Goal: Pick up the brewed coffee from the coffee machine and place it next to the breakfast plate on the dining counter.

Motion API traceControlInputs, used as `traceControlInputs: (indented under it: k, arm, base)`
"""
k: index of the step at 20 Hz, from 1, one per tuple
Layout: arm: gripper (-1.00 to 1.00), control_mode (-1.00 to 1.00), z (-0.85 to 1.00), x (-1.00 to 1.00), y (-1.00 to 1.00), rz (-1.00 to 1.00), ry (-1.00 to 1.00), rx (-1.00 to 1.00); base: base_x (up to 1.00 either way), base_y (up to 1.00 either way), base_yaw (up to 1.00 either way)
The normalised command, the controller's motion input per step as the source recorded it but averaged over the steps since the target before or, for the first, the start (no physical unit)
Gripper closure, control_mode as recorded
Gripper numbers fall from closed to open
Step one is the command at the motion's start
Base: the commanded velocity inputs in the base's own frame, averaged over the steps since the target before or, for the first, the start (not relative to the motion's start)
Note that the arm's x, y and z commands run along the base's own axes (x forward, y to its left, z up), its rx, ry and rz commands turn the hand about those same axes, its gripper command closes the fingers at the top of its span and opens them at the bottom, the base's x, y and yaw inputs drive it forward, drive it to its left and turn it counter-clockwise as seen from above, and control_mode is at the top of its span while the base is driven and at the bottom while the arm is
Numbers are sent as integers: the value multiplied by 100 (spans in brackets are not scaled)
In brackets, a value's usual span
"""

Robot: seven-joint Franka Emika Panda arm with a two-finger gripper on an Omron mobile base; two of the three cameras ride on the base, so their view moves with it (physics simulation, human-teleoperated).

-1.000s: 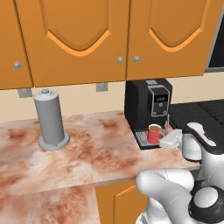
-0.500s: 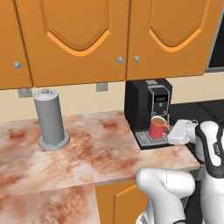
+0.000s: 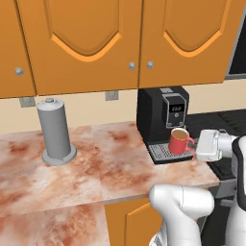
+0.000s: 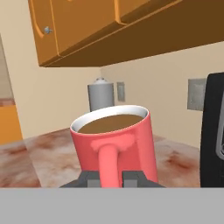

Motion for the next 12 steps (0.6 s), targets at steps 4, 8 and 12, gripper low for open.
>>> traceControlInputs:
  k: [4, 8, 12]
  arm:
    - [100, -100, 22, -11, 0, 0, 3, 0]
    - [100, 100, 4, -7, 0, 0, 1, 0]
    - [100, 100, 0, 0, 0, 0, 0, 0]
  base:
    - [0, 0, 0]
    - [-56, -8, 0]
    - [-100, -59, -16]
